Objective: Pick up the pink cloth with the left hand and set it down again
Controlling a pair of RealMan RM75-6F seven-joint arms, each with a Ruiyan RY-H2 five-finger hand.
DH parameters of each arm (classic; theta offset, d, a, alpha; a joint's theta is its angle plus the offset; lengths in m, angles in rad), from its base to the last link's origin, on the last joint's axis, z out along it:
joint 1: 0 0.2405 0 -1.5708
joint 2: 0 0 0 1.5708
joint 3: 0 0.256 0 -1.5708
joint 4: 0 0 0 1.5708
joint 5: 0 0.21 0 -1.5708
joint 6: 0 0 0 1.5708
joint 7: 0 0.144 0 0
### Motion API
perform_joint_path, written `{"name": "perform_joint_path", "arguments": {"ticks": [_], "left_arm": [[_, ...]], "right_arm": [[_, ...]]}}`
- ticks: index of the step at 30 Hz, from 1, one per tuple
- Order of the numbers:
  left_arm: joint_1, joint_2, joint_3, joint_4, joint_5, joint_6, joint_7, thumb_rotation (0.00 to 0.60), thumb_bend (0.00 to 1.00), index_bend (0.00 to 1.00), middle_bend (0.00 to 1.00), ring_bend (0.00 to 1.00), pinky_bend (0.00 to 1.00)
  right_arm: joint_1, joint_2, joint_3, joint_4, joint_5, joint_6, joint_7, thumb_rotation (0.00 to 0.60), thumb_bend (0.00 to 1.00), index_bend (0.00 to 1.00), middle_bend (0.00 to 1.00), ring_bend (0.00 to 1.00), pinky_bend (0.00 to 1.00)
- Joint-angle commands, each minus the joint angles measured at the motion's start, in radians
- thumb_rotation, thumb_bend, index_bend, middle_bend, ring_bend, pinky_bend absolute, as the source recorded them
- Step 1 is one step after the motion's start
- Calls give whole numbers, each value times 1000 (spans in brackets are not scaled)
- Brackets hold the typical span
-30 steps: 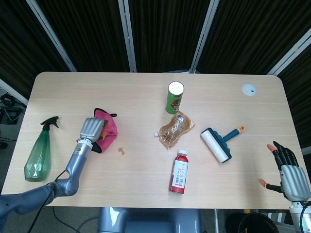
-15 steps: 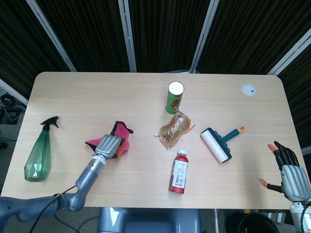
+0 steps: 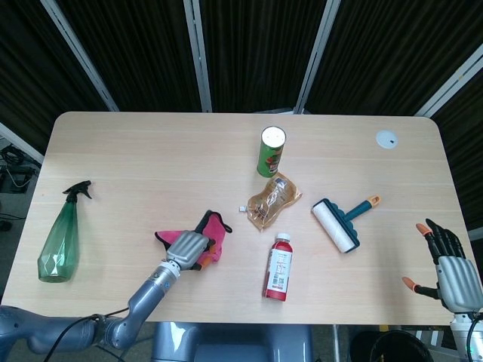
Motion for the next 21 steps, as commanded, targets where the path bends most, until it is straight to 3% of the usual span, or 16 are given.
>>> {"name": "perform_joint_path", "arguments": {"ticks": [1, 21], "left_arm": [[-2, 10, 9, 3, 18, 16, 12, 600, 503, 699, 517, 452, 467], [-3, 90, -27, 338, -22, 28, 20, 600, 504, 696, 516, 453, 466]], "right_arm": [[-1, 0, 0, 0, -1, 1, 0, 600, 0, 79, 0, 0, 0], [1, -1, -1, -4, -2, -1, -4, 600, 0, 80, 0, 0, 0]]}}
